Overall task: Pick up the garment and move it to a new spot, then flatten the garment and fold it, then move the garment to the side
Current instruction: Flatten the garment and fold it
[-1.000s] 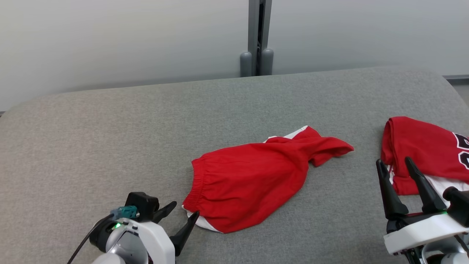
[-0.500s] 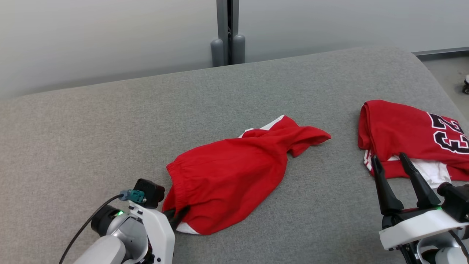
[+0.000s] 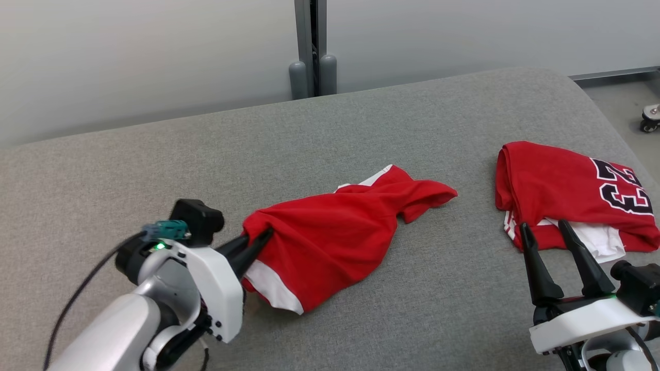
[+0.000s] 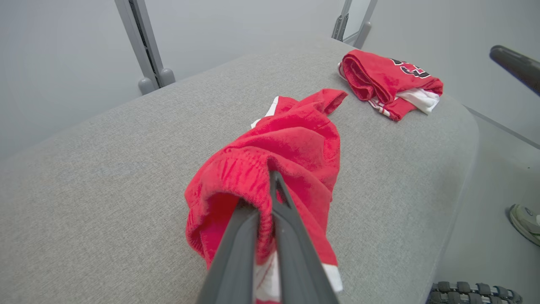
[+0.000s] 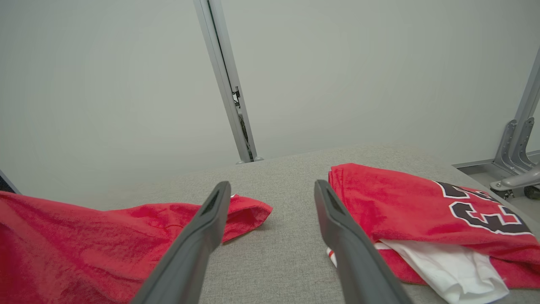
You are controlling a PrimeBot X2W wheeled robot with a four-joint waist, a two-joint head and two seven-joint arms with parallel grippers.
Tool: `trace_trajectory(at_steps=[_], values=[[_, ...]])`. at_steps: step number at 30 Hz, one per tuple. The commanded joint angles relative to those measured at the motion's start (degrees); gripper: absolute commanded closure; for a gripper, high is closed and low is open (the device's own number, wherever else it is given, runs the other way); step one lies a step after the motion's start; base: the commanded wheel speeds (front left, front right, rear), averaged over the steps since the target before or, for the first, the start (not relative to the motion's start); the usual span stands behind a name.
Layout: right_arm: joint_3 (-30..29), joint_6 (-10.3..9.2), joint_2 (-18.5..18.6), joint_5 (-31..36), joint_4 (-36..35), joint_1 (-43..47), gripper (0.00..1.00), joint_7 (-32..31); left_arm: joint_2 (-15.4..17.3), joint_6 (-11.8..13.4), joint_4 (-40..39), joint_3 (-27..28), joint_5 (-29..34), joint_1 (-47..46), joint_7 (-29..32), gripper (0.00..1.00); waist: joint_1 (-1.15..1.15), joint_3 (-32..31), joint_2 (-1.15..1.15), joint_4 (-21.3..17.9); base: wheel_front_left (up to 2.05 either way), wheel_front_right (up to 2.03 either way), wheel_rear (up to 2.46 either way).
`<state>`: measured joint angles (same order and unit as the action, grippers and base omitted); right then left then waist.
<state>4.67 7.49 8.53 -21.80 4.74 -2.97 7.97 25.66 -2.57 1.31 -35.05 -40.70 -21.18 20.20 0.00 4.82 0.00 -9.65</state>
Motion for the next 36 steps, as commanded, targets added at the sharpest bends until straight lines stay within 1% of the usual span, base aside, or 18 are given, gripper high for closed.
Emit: trace_trajectory(at_steps=[1,6,8,12,13,16,17,18,24,26,30,34,36], values=[[0.0,0.0,0.2,-0.4,0.2,-0.1,0.0,0.3,0.7,0.6,-1.0,0.8,-0.5,-0.5,0.3,1.0,0.0,0.0,0.0,0.1,0.0,0.0,0.0],[0.1,0.0,-0.1,-0.4,0.5,-0.6,0.0,0.6,2.3,1.3,-4.7,2.8,-2.6,-0.7,1.8,1.0,0.0,0.1,0.0,0.7,0.0,0.0,0.0],[0.3,0.0,-0.1,-0.4,0.5,-0.8,0.0,0.8,3.1,2.0,-5.8,4.2,-3.2,-1.4,2.1,1.0,0.0,0.3,0.0,0.9,0.0,0.0,0.0],[0.3,0.0,0.0,-0.5,0.9,-0.9,0.0,1.0,4.9,4.0,-5.2,8.1,-4.8,-1.4,1.6,1.0,0.0,0.3,0.0,1.6,0.0,0.0,0.0],[0.3,0.0,0.0,-0.5,0.9,-0.9,0.0,1.0,4.9,4.0,-5.2,8.1,-4.8,-1.4,1.6,1.0,0.0,0.3,0.0,1.6,0.0,0.0,0.0],[0.6,0.0,0.0,-0.5,1.2,-1.2,0.0,1.1,6.1,5.2,-1.5,11.8,-7.1,-0.1,0.5,1.0,0.0,0.5,0.0,1.8,0.0,0.0,0.0],[0.8,0.01,-0.1,-0.6,1.3,-1.5,0.0,1.2,6.9,5.3,1.6,13.9,-7.7,-0.2,-1.0,1.0,0.0,0.6,0.0,2.0,0.0,0.0,0.0],[0.8,0.01,-0.1,-0.6,1.3,-1.5,0.0,1.2,6.9,5.3,1.6,13.9,-7.7,-0.2,-1.0,1.0,0.0,0.6,0.0,2.0,0.0,0.0,0.0],[1.1,0.0,0.5,-0.9,1.7,-1.9,0.0,1.3,8.1,4.3,10.9,17.9,-8.2,-2.3,-6.0,1.0,0.0,1.0,0.0,2.2,0.0,0.0,0.0],[1.1,0.0,0.7,-1.1,1.7,-2.2,0.0,1.4,8.8,4.2,13.0,18.2,-7.0,-3.4,-7.3,1.0,0.0,1.3,0.0,2.2,0.0,0.0,0.0],[1.0,0.0,0.7,-1.2,2.1,-2.2,0.0,1.4,8.8,3.1,13.6,17.5,-6.4,-5.4,-7.9,1.0,0.0,1.4,0.0,2.1,0.0,0.0,0.0],[1.0,0.0,0.3,-1.2,2.6,-2.1,0.0,1.6,8.3,3.5,13.0,16.6,-6.4,-6.6,-6.4,1.0,0.0,1.3,0.0,2.1,0.0,0.0,0.0],[1.1,0.0,0.1,-1.1,2.7,-2.2,0.0,1.6,8.0,4.3,13.8,16.3,-6.7,-6.6,-5.3,1.0,0.0,1.3,0.0,2.1,0.0,0.0,0.0]])
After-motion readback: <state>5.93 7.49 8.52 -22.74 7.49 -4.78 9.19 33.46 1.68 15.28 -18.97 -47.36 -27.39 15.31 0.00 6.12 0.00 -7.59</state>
